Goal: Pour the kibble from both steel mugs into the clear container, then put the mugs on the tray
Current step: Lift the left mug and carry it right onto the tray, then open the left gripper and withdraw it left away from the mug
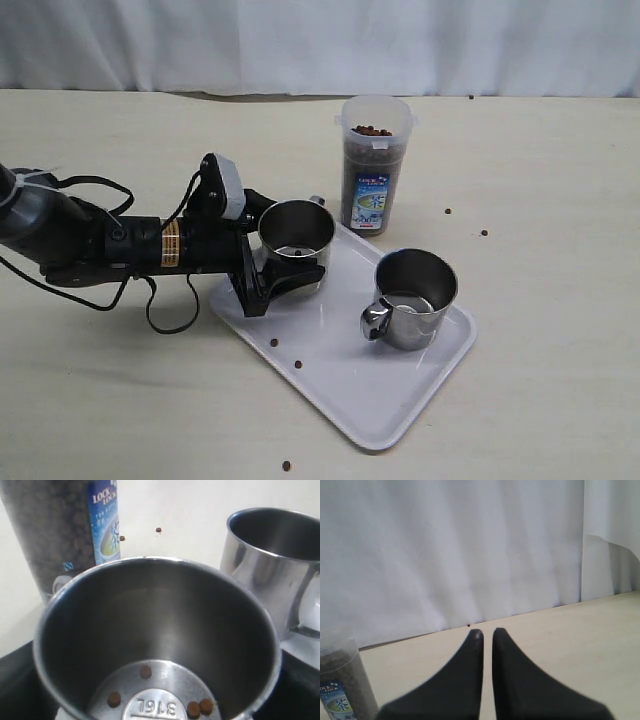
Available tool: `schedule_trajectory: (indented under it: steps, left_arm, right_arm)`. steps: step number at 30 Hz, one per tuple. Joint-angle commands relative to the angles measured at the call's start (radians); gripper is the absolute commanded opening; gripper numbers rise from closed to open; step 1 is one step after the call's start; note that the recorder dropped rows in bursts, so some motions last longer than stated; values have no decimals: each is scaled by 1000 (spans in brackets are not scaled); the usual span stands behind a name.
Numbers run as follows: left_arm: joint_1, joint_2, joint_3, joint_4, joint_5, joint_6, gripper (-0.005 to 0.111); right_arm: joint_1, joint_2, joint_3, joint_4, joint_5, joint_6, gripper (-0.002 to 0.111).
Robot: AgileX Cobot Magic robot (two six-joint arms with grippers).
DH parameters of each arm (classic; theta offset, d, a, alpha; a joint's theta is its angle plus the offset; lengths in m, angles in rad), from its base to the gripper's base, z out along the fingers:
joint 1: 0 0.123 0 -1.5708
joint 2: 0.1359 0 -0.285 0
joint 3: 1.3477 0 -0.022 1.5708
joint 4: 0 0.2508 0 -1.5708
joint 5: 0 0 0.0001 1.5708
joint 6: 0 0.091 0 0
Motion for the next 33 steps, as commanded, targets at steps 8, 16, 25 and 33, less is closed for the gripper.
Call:
schedule_trajectory:
  steps: [8,16,25,33]
  left_arm:
    - [-3,1,-9,-9,3,-6,0]
    - [-3,1,-9,-9,9,-6,5]
    - [-3,1,-9,-9,9,-10,65]
    - [-1,-3,-9,2,29,-10,77]
  right_arm:
    - [3,-3,3,4,6,-5,5]
    - [3,-3,3,4,6,-5,5]
    - [3,-3,3,4,6,-5,5]
    - [3,-3,3,4,6,-5,5]
